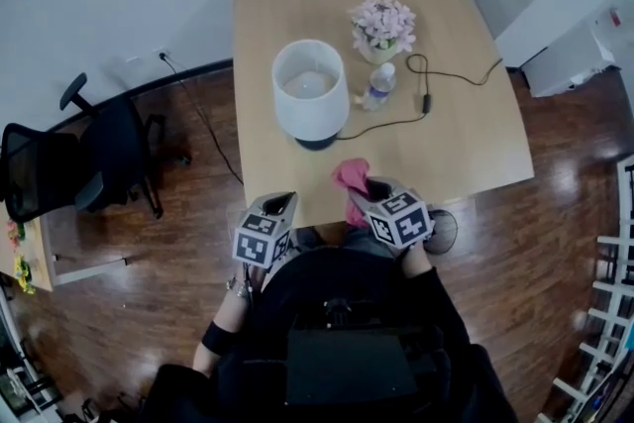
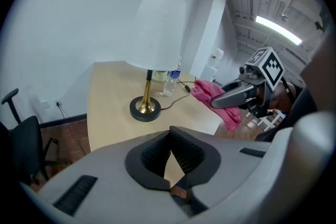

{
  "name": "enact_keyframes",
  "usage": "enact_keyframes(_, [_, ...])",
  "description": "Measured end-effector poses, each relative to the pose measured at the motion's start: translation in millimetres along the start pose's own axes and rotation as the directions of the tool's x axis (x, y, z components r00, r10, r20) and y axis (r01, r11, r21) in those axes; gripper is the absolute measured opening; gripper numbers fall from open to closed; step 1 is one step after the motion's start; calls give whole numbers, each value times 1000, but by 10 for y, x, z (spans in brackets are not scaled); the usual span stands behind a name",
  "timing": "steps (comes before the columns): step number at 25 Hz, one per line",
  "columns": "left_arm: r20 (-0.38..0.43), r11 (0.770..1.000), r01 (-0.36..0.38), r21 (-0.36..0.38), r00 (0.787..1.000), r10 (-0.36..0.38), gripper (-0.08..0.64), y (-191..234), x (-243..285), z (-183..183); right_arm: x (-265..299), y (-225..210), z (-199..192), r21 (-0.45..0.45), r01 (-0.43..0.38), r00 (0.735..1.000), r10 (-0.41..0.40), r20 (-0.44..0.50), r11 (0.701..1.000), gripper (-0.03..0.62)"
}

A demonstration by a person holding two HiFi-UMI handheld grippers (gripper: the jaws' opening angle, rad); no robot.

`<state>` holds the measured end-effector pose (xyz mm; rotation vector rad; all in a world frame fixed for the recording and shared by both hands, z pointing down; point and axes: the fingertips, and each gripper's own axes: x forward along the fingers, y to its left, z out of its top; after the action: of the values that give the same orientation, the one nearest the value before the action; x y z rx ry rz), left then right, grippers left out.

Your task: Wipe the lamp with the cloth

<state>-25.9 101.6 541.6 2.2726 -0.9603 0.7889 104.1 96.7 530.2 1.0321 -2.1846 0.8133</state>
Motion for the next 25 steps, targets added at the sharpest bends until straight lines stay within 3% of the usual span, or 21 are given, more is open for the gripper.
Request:
enact_keyframes(10, [26,999,-27,22,999,27,2,100,-7,120,-171,16,364,-29,-17,995,20,101,999,127])
enact_keyframes(19, [46,999,-41,28,998,39,2,131,-40,376,-678,257,1474,-181,-13,947,70,312,983,127])
enact_keyframes(25, [28,998,-42,38,999,41,2,70,-13,361,-905,40,1952,-236,45,925,48,376,971,127])
